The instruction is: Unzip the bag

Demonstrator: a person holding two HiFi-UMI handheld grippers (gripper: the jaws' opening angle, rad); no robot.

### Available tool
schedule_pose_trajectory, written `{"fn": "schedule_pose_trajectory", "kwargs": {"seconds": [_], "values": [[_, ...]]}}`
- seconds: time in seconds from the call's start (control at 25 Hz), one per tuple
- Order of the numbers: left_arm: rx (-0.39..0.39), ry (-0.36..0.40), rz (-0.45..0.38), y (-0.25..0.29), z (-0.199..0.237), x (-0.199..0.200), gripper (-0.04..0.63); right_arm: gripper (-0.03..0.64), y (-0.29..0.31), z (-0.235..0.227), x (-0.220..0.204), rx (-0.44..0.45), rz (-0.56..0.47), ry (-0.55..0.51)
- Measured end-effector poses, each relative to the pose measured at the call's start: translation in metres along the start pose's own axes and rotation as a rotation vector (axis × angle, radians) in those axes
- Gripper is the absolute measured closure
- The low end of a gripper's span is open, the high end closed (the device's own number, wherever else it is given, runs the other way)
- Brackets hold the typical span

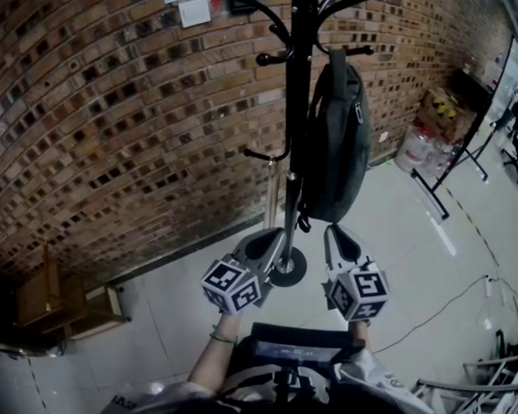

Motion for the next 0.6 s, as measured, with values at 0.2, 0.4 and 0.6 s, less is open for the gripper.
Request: {"fn": "schedule_pose_trajectory", "kwargs": {"seconds": [0.2,0.4,0.6], "values": [[0.007,-0.005,0.000,-0.0026,-0.0005,-0.0003,0.588,0.585,-0.0007,0.0048,-0.0010,0.005,0.016,-0.016],[0.009,-0.010,-0.003,-0.0050,0.0002,-0.0018,0.588,0.586,-0.0001,0.0088,-0.0044,0.013,0.020,-0.013],[0.015,-0.011,0.003,-0.0064,0.0013,-0.0025,0.588,0.586,0.0013,0.0088,-0.0078,0.022,0.008,0.007]]}}
Point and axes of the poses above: the fingertips, and each gripper's own axes: y forward along the fingers, z to its left, x out of its top, the point moved 3 cm from there along -y, backward along the fingers, and after that the axes turned 14 degrees about x, right-handed, at the moved point
